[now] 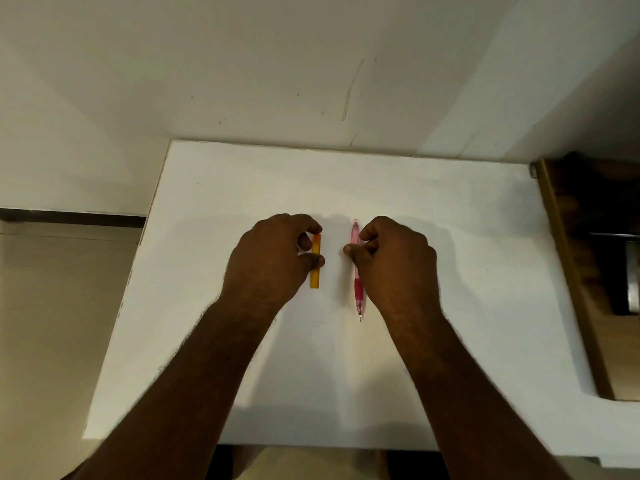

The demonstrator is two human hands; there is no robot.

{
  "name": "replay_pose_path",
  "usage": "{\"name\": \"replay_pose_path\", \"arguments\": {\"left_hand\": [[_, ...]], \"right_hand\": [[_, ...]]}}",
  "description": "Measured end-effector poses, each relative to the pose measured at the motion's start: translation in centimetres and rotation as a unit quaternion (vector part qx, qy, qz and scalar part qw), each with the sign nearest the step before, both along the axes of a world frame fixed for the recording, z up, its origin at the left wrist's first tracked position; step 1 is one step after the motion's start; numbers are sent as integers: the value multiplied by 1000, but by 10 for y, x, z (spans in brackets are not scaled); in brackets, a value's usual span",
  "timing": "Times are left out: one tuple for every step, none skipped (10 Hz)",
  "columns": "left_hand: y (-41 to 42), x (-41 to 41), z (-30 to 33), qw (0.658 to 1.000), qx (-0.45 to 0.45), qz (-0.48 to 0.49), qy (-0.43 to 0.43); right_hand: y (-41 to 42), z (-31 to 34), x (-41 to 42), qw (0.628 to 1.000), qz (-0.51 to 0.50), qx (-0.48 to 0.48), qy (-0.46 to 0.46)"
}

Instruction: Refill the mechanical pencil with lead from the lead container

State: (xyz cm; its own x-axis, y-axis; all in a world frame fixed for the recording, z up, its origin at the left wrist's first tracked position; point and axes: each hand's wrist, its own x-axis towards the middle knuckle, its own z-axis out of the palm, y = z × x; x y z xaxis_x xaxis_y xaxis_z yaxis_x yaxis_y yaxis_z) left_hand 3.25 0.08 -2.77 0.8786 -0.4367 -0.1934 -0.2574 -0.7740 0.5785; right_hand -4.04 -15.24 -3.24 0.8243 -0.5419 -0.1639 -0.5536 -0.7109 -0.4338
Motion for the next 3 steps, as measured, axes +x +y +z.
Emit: {"name": "replay_pose_path", "arguments": {"left_hand": [[0,0,2,999,-28,2,-16],[1,-1,4,998,-47,5,-47],[0,-1,11,993,-63,25,-92]], "right_hand": [[-2,3,-2,1000,-7,-9,-23],[0,6,-2,998,-14,-19,-55],[0,15,-2,994,-9,-24,-107]]}}
